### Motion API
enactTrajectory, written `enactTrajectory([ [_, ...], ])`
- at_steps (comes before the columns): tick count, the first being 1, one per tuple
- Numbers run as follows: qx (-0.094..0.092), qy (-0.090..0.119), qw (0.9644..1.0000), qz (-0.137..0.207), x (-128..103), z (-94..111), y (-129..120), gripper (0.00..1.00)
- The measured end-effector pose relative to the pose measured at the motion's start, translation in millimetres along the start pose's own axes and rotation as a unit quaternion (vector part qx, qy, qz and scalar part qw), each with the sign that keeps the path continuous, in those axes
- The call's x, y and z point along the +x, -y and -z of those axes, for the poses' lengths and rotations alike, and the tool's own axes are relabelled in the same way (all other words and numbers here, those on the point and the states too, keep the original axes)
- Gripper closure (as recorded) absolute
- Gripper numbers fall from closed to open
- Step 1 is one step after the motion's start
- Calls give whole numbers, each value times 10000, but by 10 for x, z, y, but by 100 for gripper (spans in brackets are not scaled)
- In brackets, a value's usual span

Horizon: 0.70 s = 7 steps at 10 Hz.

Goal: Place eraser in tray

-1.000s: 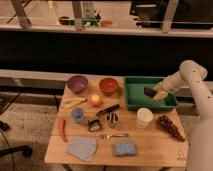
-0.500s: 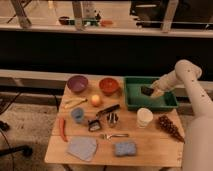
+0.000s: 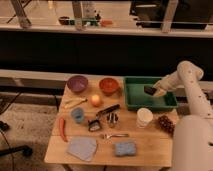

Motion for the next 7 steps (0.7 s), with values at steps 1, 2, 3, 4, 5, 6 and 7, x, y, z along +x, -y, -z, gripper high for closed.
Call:
enactTrajectory([
  [1,28,-3,10000,-67,45,-14,39,100],
  [2,60,3,9999,-143,65,-32,71,100],
  [3,71,17,9998,-205,63,-57,89,100],
  [4,71,17,9998,-208,60,-52,90,99],
  [5,71,14,9997,-213,70,-50,87,94],
  [6,74,11,9997,-219,79,-45,85,82],
  [7,76,11,9997,-221,82,-42,84,72],
])
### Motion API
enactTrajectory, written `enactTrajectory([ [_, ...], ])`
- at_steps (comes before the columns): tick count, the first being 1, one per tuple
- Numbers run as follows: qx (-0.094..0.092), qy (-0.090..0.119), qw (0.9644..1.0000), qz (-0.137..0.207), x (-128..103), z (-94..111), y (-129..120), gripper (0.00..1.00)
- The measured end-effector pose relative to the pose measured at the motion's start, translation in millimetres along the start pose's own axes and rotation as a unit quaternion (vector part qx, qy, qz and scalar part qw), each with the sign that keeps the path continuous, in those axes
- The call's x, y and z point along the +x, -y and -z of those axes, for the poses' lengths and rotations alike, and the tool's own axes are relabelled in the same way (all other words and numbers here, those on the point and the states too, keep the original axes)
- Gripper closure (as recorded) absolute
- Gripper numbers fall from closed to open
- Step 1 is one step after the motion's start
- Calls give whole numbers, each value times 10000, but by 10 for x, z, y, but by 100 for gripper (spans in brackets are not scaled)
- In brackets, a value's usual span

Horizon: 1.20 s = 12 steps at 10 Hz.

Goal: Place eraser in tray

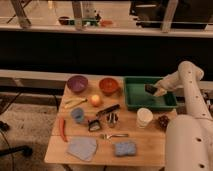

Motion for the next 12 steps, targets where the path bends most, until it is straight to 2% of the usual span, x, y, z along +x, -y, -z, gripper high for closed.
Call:
enactTrajectory([
  [4,-6,2,10000,8,-12,-10,1,35],
  [5,-5,1,10000,5,-7,-7,-1,31],
  [12,-3,-1,10000,-3,7,-1,-5,31],
])
